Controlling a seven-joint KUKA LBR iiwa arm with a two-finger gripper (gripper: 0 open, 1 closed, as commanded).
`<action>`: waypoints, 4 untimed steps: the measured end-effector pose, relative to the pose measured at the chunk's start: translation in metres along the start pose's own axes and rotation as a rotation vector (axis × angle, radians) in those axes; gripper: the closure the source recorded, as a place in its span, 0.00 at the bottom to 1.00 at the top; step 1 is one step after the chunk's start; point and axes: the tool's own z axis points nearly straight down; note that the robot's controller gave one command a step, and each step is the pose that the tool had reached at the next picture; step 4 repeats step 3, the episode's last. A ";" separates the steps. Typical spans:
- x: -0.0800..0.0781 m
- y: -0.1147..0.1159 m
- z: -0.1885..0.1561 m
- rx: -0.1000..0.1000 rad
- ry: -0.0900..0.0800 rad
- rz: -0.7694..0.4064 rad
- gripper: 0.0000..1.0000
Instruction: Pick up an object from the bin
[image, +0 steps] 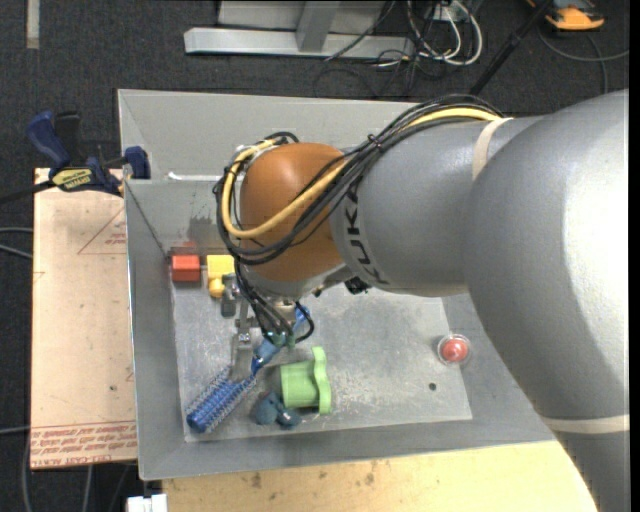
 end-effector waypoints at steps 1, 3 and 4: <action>0.045 -0.053 0.070 0.002 0.000 -0.112 0.00; 0.023 -0.030 -0.069 -0.004 -0.015 -0.053 1.00; 0.023 -0.030 -0.069 -0.004 -0.015 -0.053 1.00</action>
Offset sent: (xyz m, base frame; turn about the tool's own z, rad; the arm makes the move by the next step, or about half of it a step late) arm -0.0432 -0.0517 -0.0665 -0.1157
